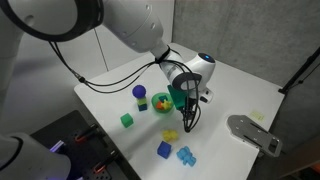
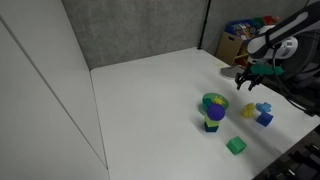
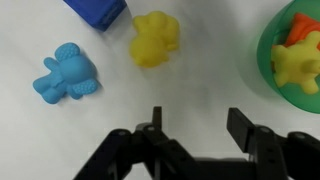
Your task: Remove one yellow toy from the green bowl and put it on the table
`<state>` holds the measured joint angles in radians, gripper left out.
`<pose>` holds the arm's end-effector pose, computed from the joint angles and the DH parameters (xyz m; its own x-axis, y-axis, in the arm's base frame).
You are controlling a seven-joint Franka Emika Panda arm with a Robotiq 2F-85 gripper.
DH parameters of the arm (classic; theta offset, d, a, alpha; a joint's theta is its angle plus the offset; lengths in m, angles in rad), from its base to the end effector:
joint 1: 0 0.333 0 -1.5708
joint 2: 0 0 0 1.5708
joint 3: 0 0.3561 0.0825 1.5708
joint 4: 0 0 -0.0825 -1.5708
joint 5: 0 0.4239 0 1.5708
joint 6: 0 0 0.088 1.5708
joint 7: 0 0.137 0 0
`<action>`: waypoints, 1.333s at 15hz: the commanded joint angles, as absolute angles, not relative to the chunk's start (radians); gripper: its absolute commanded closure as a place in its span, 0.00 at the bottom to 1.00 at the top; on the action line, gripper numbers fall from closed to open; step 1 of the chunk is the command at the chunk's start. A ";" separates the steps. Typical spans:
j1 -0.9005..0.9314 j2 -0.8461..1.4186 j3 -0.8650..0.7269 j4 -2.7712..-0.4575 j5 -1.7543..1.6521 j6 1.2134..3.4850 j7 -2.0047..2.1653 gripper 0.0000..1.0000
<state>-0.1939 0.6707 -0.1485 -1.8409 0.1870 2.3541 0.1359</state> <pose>0.6334 -0.2169 0.1219 0.8189 -0.5546 -0.1474 -0.5607 -0.8280 0.0005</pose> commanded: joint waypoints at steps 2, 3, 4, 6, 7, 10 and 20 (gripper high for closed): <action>-0.209 0.629 -0.125 -1.856 0.185 2.329 0.080 0.00; -0.206 0.623 -0.121 -1.852 0.182 2.319 0.071 0.00; -0.201 0.617 -0.118 -1.848 0.177 2.308 0.067 0.00; -0.189 0.601 -0.111 -1.838 0.165 2.277 0.055 0.00; -0.179 0.590 -0.110 -1.833 0.156 2.259 0.051 0.00; -0.147 0.543 -0.104 -1.832 0.119 2.213 0.045 0.00; 0.017 0.290 -0.101 -1.976 -0.116 2.221 0.147 0.00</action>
<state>-0.0073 0.3989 -0.1073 -1.8838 -0.0677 2.2139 0.1093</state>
